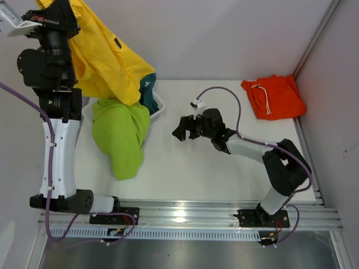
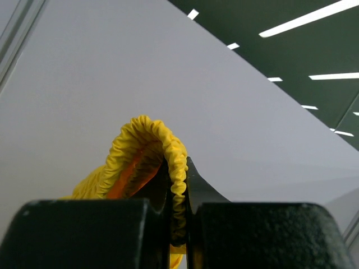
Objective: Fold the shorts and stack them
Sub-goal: Move the shorts to the center of the board
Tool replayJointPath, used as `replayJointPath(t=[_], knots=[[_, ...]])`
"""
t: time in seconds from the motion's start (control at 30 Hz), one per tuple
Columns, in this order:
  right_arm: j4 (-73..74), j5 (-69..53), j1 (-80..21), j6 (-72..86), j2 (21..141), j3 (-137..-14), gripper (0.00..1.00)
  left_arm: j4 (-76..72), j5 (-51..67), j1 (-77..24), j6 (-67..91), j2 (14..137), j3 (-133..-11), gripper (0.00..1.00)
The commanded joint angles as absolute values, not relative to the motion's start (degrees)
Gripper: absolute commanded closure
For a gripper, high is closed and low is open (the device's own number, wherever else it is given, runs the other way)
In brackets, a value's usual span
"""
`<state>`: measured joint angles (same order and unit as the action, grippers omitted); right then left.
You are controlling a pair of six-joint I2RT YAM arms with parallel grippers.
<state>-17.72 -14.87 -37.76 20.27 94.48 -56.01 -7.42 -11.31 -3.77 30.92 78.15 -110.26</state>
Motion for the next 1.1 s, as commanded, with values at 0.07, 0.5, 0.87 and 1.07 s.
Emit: replayJointPath(t=[0.07, 0.5, 0.87, 1.07], knots=[[-25.2, -22.8, -44.4, 23.5, 106.5, -65.2, 0.11, -16.2, -9.4, -3.7, 29.6, 73.8, -114.6, 1.0], [-32.9, -27.8, -51.1, 32.8, 135.2, -92.9, 0.19, -22.1, -5.2, -3.7, 30.8, 66.2, -120.4, 1.0], [-29.3, -15.9, -48.8, 46.3, 164.1, -138.2, 0.2, -23.8, -6.1, -3.7, 28.7, 57.7, -117.4, 1.0], [-35.8, 2.3, -48.2, 50.5, 173.7, -152.8, 0.11, -24.9, -6.5, -3.7, 29.4, 56.3, -111.7, 1.0]])
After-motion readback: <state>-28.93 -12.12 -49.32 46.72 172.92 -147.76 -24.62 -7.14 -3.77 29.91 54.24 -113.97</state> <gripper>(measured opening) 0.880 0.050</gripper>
